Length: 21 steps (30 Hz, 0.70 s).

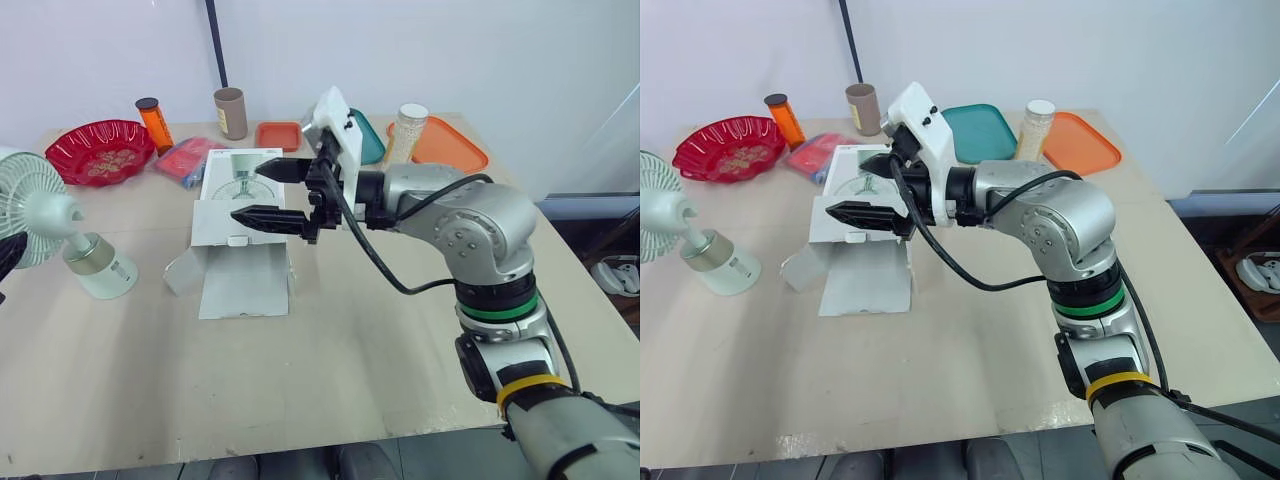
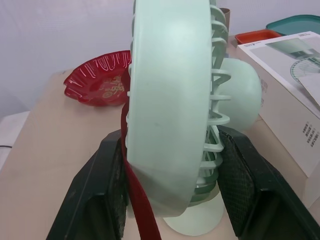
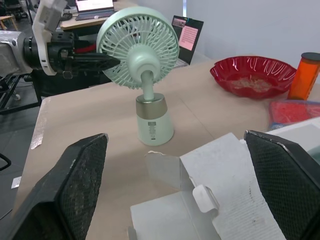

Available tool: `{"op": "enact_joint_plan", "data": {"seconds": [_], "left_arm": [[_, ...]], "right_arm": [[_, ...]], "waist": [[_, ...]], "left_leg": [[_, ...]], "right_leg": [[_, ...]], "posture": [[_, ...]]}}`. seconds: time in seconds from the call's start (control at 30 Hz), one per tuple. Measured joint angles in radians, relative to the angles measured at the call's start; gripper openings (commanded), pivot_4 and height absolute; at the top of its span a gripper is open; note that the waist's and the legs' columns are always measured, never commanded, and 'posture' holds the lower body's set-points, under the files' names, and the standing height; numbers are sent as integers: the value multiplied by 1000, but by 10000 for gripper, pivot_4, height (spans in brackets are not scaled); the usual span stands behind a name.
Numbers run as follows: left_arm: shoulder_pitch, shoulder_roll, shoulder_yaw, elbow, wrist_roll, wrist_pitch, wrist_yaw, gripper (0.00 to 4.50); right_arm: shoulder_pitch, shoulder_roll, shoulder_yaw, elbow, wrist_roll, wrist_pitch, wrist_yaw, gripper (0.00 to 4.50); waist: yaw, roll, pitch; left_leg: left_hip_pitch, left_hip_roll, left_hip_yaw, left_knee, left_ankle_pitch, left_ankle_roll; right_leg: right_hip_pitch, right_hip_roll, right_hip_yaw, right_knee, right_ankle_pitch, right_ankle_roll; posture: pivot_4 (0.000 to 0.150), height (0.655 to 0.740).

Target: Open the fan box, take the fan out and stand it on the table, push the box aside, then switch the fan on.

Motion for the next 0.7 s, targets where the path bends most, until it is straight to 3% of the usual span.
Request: {"op": "enact_joint_plan", "data": {"seconds": [0.37,0.7], "left_arm": [[5,23,5,-5,-48,48,29,19970],[17,-29,-3,-59,-105,76,90,19970]], "right_arm": [[-2,9,0,15,-6,-4,4,45000],[-1,9,0,9,-4,10,4,45000]], "waist": [[0,0,0],[0,1,-1]], "left_leg": [[0,0,0,0,0,0],[0,-1,0,0,0,0]], "right_leg": [[0,0,0,0,0,0],[1,-1,0,0,0,0]], "posture": [[1500,7400],[1500,7400]]}}
